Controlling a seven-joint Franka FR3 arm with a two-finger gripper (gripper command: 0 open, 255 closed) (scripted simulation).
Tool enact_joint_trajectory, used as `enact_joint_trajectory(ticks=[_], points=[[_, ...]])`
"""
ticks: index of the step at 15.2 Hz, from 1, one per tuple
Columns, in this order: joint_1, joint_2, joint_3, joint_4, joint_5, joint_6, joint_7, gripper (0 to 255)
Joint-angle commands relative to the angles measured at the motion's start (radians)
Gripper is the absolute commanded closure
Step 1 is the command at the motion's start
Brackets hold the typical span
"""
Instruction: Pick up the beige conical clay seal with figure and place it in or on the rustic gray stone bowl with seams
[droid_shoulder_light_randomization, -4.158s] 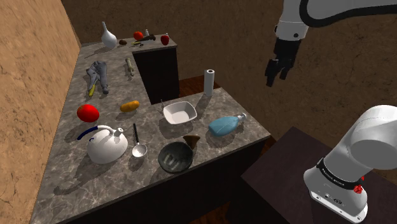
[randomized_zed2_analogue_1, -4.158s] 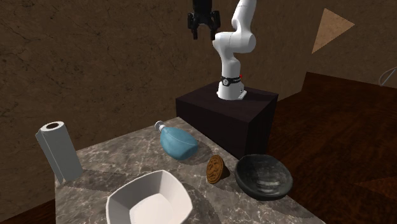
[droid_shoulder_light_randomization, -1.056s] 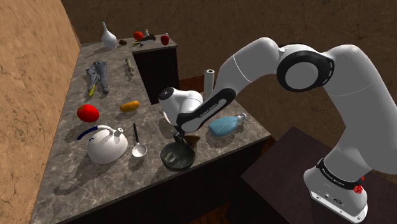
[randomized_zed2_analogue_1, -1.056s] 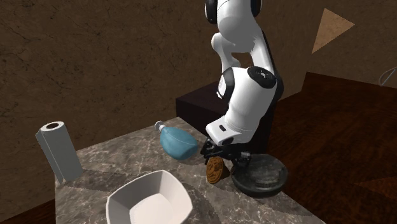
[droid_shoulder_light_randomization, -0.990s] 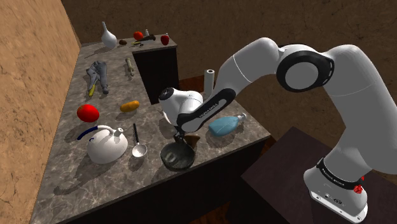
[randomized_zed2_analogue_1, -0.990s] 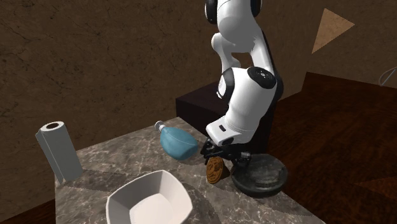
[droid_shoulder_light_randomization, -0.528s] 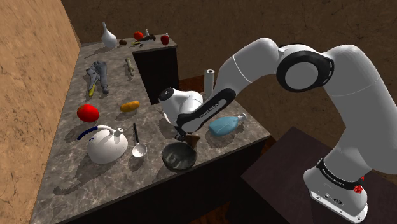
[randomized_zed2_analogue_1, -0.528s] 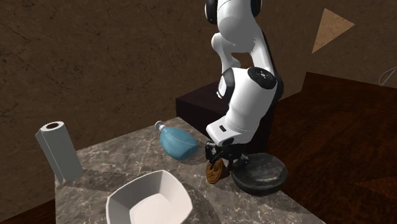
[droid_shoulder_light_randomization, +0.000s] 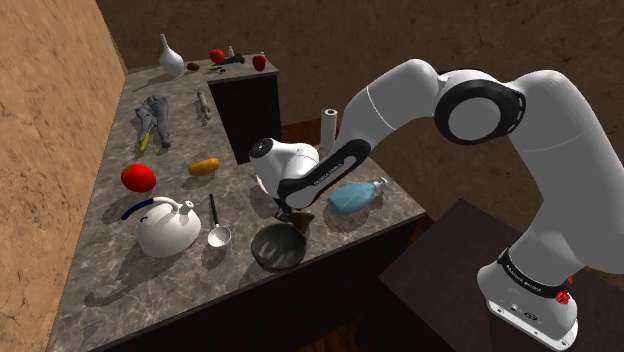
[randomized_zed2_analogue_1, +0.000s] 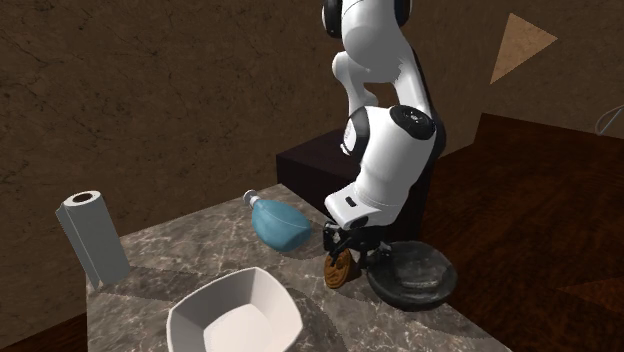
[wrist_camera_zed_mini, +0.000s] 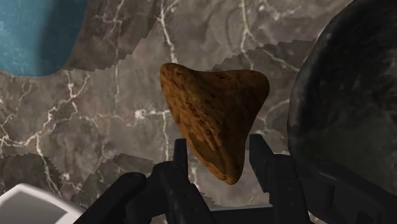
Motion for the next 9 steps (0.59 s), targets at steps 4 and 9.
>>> enact_joint_trajectory(ticks=[4,9], points=[[-0.005,-0.039,0.008,-0.012,0.01,-0.028,-0.01,255],[-0.011,-0.085,0.018,-0.021,0.023,-0.065,-0.024,255]])
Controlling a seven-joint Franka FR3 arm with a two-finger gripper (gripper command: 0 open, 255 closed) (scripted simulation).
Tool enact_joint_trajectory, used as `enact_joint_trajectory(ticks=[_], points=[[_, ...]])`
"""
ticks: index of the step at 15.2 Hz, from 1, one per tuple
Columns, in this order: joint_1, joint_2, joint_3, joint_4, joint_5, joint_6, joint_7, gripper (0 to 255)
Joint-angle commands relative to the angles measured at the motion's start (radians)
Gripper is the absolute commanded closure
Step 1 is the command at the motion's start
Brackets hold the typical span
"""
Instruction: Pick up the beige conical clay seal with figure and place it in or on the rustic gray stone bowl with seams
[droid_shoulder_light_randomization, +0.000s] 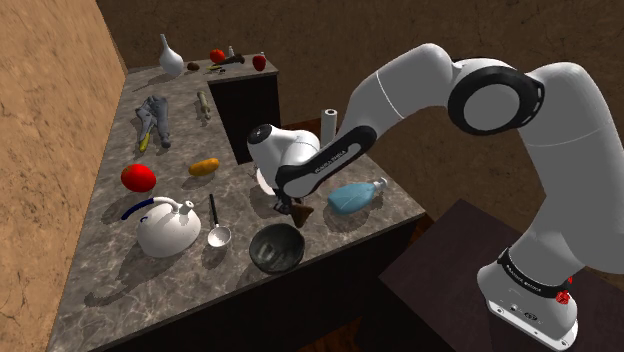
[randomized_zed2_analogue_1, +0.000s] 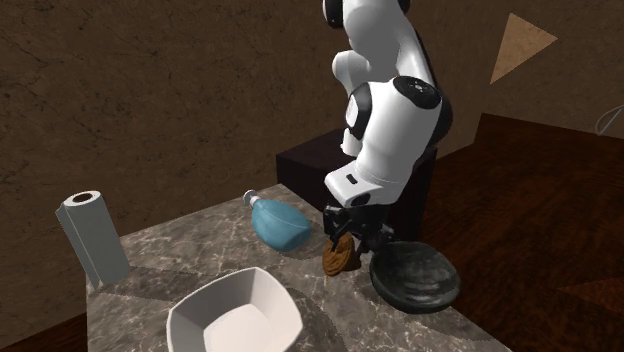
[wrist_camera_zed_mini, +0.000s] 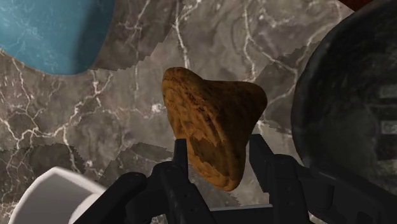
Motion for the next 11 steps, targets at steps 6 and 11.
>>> enact_joint_trajectory(ticks=[6,11], points=[[-0.006,-0.06,0.013,-0.002,0.019,-0.056,-0.019,255],[-0.01,-0.1,0.021,0.003,0.032,-0.099,-0.034,255]])
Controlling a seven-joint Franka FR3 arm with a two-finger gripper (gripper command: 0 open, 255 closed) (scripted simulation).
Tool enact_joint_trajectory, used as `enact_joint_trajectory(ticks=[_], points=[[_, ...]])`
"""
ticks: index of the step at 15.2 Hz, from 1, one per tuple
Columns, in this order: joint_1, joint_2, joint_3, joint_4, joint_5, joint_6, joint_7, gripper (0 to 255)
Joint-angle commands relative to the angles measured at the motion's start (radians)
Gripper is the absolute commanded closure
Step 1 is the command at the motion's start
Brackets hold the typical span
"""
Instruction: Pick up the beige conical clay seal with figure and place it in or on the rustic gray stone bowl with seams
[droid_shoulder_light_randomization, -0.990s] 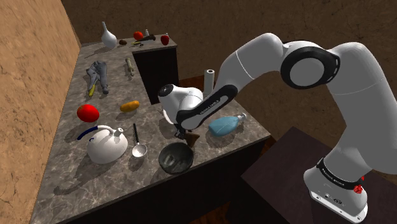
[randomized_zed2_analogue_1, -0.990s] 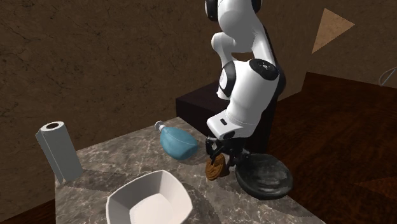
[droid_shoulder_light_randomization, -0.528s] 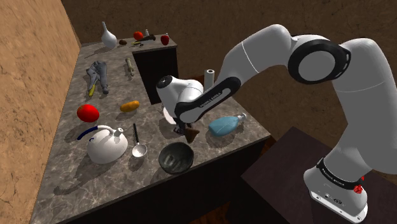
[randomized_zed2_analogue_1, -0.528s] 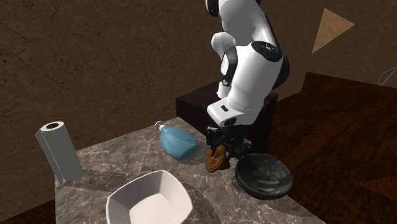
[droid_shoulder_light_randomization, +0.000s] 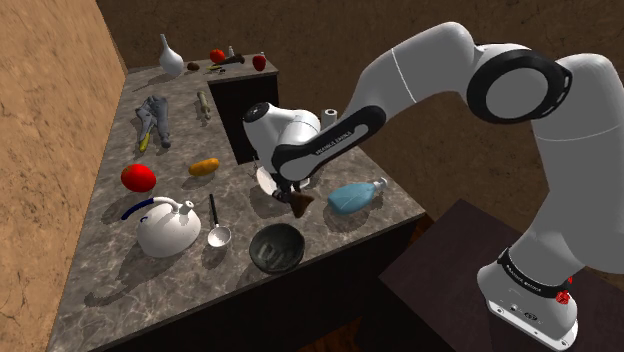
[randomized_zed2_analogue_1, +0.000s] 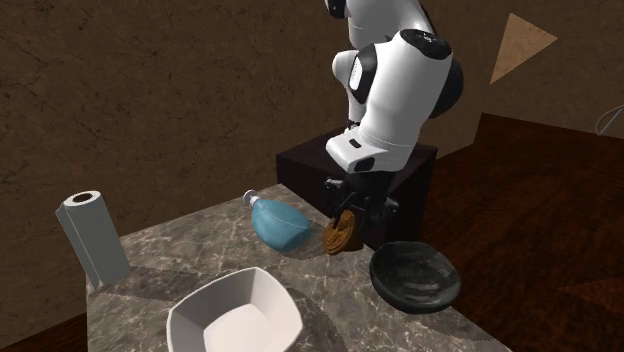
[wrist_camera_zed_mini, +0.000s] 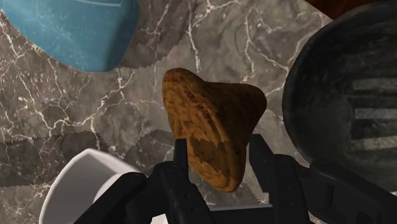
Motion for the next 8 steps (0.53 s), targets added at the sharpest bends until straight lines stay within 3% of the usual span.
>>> enact_joint_trajectory(ticks=[1,8], points=[[-0.001,-0.014,0.003,0.006,0.005,-0.019,-0.007,255],[-0.005,-0.062,0.013,0.025,0.023,-0.083,-0.028,255]])
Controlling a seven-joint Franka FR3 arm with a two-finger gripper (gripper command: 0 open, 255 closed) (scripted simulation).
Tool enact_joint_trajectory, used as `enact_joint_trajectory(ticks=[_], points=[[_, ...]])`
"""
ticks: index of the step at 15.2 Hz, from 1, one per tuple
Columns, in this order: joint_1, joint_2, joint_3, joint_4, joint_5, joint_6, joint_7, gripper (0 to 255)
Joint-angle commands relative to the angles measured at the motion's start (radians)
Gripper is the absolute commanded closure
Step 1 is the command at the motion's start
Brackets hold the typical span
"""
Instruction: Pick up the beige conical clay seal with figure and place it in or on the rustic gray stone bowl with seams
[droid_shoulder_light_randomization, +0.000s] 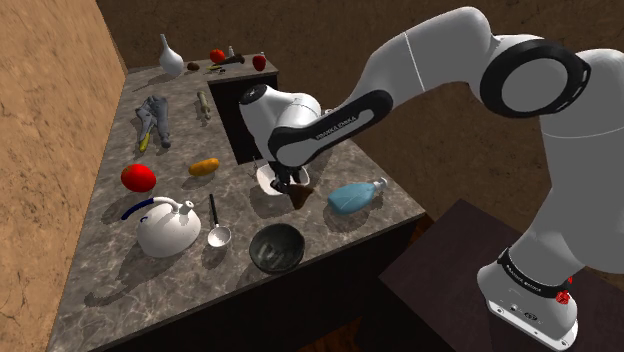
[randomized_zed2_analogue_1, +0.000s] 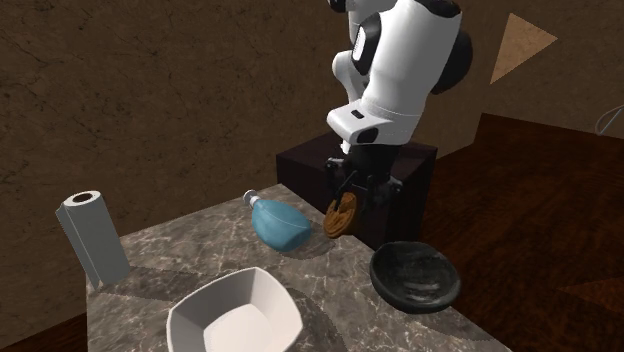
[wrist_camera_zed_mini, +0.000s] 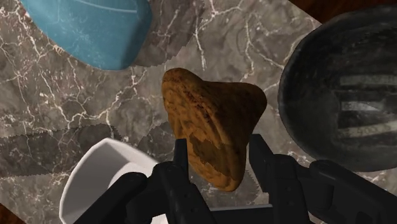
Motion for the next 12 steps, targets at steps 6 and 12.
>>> enact_joint_trajectory(ticks=[6,12], points=[[0.08,0.017,0.027,0.092,0.011,-0.095,0.068,255],[0.188,0.085,0.051,0.257,0.016,-0.214,0.149,255]])
